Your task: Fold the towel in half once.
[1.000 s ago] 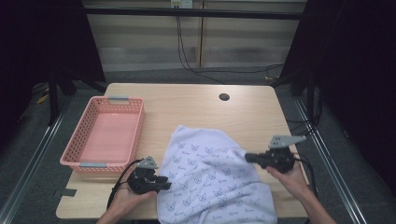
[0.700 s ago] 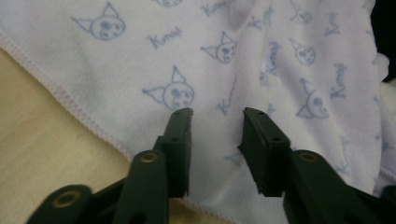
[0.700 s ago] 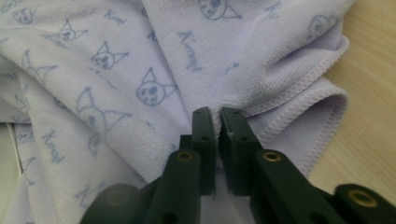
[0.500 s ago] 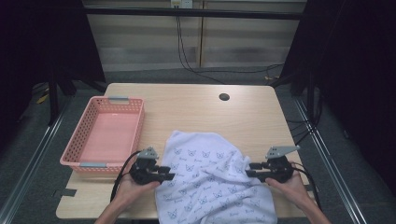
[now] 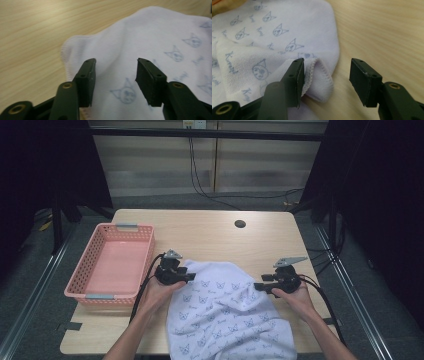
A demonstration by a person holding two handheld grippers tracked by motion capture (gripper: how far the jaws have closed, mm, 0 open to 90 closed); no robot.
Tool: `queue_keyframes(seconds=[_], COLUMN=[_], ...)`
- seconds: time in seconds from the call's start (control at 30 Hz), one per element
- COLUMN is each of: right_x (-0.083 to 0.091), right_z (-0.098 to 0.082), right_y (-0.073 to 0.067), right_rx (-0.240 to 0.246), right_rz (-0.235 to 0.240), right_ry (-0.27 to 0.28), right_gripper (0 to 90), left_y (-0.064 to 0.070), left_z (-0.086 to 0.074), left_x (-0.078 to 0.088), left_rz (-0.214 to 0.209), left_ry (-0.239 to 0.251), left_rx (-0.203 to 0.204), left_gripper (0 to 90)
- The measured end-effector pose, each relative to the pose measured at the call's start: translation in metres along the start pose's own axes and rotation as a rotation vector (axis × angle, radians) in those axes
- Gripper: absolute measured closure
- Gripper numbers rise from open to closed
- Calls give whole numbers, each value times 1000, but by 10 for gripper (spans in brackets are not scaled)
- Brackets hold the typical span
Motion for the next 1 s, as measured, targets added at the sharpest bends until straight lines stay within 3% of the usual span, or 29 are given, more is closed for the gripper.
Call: queue_keyframes(seconds=[0.03, 0.07, 0.13, 0.17, 0.23, 0.27, 0.33, 0.43, 0.53, 0.67, 0.7, 0.73, 0.77, 0.87, 0.97, 1.0], right_x=[-3, -5, -10, -12, -12, -10, -6, 9, 29, 58, 62, 62, 67, 61, 50, 46], right_z=[-1, -2, -6, -8, -10, -10, -7, 4, 19, 36, 37, 37, 33, 11, -16, -26], right_y=[-2, -2, -7, -9, -14, -16, -16, -9, -3, -8, -11, -11, -23, -40, -53, -57], right_rx=[-3, -2, 16, 28, 44, 49, 54, 46, 50, 86, 100, 100, 137, 178, 193, 189], right_rz=[14, 23, 40, 50, 64, 60, 49, 11, -31, -66, -60, -60, -44, 1, 57, 79], right_ry=[-12, -23, -57, -67, -64, -52, -42, 31, 101, 195, 205, 205, 205, 148, 86, 66], right_gripper=[444, 440, 441, 469, 613, 696, 750, 768, 768, 763, 761, 761, 757, 752, 744, 741], left_y=[-2, -5, -7, -5, -2, -2, 0, 2, 12, 30, 38, 38, 53, 68, 75, 77], left_z=[-1, -3, -6, -7, -7, -7, -5, 6, 25, 44, 44, 44, 34, 8, -18, -29], left_x=[-1, -3, -6, -6, -5, -2, 0, 14, 32, 55, 60, 60, 62, 62, 63, 63], left_rz=[6, 40, 25, 48, 65, 37, 8, -37, -33, -48, -69, -69, -90, -129, -145, -122], left_ry=[-3, -9, -33, -30, -41, -62, -28, 64, 138, 239, 239, 239, 214, 144, 83, 39], left_rx=[9, 18, 18, -12, -34, -38, -20, 4, -54, -90, -118, -118, -160, -197, -188, -195], left_gripper=[481, 476, 483, 515, 720, 832, 873, 878, 878, 878, 877, 877, 877, 876, 875, 874])
Point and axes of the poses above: each handheld gripper's, and its own axes: x roughly backward along the jaws, z roughly out of its top, y roughly to its right, the point moved 1 cm from there along -x, roughly forward along the jaws, and after that the axes turned 6 degrees about -x, right-handed, at the moved point
